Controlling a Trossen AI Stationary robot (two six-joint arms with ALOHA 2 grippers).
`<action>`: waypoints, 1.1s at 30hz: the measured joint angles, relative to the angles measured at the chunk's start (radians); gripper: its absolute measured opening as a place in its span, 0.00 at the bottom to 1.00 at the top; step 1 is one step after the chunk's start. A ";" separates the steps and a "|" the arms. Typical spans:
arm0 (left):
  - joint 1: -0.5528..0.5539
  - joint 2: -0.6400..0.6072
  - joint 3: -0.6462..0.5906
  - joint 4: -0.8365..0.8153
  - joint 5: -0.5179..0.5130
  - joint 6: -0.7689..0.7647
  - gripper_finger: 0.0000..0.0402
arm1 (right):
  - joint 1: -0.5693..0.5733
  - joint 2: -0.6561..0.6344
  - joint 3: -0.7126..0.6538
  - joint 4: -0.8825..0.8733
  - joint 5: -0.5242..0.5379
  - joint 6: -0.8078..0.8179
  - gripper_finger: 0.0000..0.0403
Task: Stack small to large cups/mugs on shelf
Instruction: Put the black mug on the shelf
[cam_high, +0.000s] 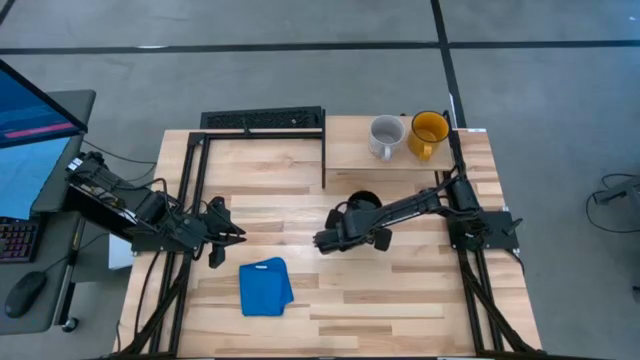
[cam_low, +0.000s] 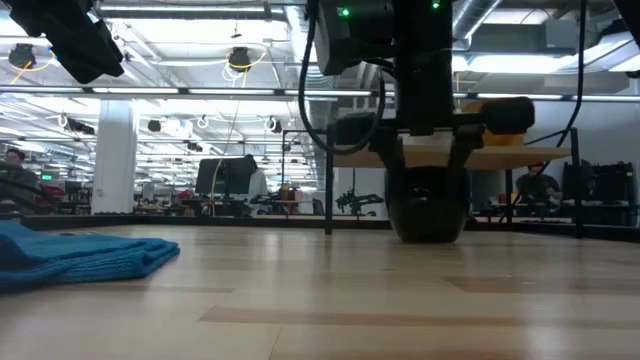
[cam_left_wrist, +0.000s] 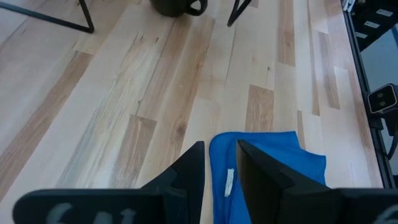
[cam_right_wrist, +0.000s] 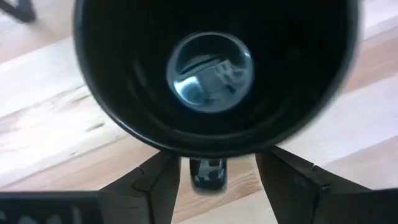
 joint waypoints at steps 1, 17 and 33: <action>0.000 0.000 0.000 0.000 0.000 0.000 0.20 | 0.000 0.000 0.000 -0.012 0.000 0.015 0.57; 0.000 0.000 0.000 0.000 0.000 0.000 0.20 | 0.006 0.000 0.000 -0.017 0.000 -0.090 0.57; 0.000 0.000 0.000 0.000 0.000 0.000 0.20 | 0.013 0.000 0.000 0.014 0.000 -0.123 0.57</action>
